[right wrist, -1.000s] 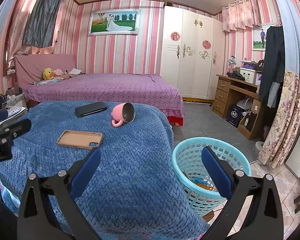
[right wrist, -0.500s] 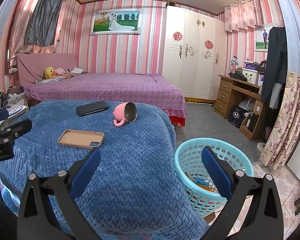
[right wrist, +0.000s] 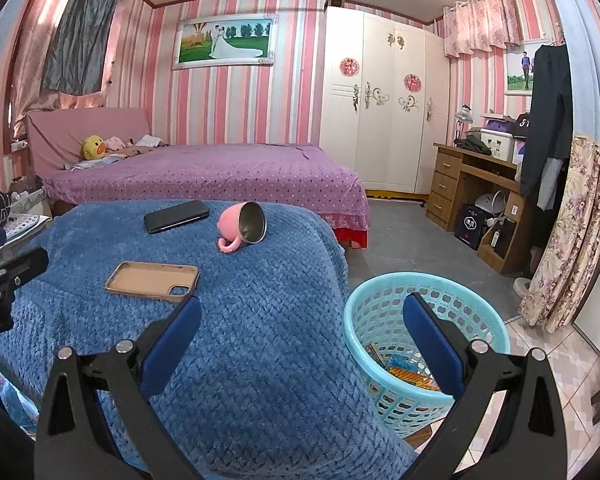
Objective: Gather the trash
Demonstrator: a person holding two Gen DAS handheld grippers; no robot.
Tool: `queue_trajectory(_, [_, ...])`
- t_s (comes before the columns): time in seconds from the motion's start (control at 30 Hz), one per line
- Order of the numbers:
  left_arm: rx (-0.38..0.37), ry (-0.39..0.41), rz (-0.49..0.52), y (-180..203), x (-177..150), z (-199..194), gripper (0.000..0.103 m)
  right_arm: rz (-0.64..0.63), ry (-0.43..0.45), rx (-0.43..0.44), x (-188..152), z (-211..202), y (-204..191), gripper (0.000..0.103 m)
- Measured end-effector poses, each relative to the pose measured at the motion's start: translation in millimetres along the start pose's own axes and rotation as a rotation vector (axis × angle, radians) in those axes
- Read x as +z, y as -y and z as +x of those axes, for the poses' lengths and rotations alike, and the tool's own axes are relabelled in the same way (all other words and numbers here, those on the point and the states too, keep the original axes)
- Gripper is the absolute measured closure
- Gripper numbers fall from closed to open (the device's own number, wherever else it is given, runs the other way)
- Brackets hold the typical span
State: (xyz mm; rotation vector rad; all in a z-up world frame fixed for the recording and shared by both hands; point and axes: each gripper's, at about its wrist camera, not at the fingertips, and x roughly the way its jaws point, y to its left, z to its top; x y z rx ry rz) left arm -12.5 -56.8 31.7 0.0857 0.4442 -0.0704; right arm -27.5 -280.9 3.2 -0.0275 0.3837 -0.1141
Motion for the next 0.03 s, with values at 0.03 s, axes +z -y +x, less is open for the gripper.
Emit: queue_trajectory(0.03, [-0.002, -0.003, -0.003, -0.2, -0.3, 0.6, 0.005, -0.001, 0.0, -0.002, 0.1, 0.6, -0.4, 0.004])
